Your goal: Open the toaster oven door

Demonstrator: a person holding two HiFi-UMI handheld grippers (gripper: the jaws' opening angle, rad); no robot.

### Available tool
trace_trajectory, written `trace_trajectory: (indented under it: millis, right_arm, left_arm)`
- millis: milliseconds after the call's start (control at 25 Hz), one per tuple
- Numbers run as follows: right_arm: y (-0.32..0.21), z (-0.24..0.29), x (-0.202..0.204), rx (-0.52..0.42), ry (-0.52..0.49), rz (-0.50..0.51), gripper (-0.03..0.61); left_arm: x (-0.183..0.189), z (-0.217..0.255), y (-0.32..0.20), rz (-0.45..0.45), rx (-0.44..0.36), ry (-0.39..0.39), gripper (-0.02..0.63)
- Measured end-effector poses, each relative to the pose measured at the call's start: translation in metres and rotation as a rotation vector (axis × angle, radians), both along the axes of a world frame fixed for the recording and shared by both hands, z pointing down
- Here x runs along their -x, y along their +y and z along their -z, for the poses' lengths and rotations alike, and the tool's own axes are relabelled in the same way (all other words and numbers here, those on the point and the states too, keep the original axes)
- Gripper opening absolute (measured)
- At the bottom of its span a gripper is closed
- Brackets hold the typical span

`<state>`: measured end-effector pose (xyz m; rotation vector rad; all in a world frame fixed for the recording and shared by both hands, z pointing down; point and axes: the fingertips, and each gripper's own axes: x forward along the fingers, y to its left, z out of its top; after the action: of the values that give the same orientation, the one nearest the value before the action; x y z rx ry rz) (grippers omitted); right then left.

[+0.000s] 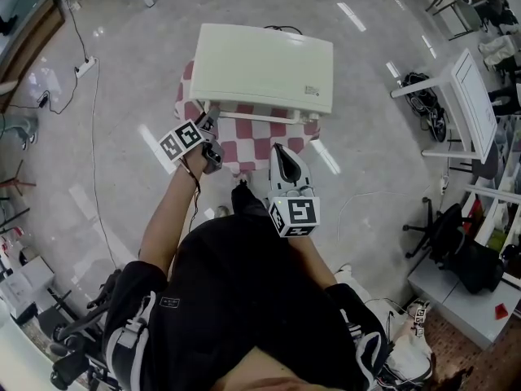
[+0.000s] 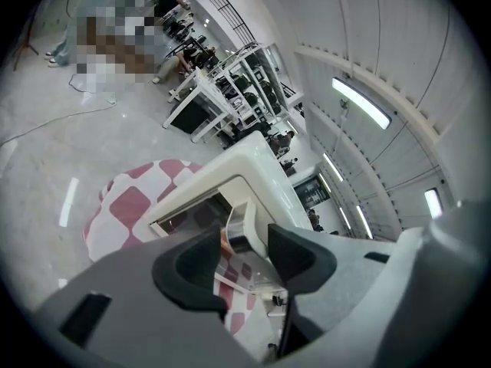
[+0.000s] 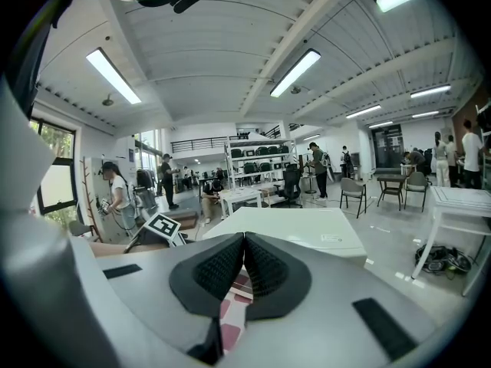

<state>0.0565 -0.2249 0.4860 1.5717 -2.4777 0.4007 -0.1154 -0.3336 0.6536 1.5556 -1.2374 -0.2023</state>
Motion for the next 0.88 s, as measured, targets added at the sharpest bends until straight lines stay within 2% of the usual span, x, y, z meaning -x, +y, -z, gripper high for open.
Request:
trace_trajectory:
  millis: [80, 480, 880]
  right_arm:
    - [0.001, -0.002, -0.001, 0.002, 0.003, -0.003, 0.026]
    - [0.010, -0.010, 0.002, 0.008, 0.005, -0.015, 0.026]
    - [0.027, -0.022, -0.013, 0.030, 0.017, -0.058, 0.027]
  left_arm:
    - [-0.002, 0.000, -0.001, -0.003, -0.009, 0.032, 0.172]
    - [-0.002, -0.004, 0.008, 0.016, -0.008, 0.077, 0.161]
    - [-0.003, -0.024, 0.058, 0.037, 0.064, 0.121, 0.144]
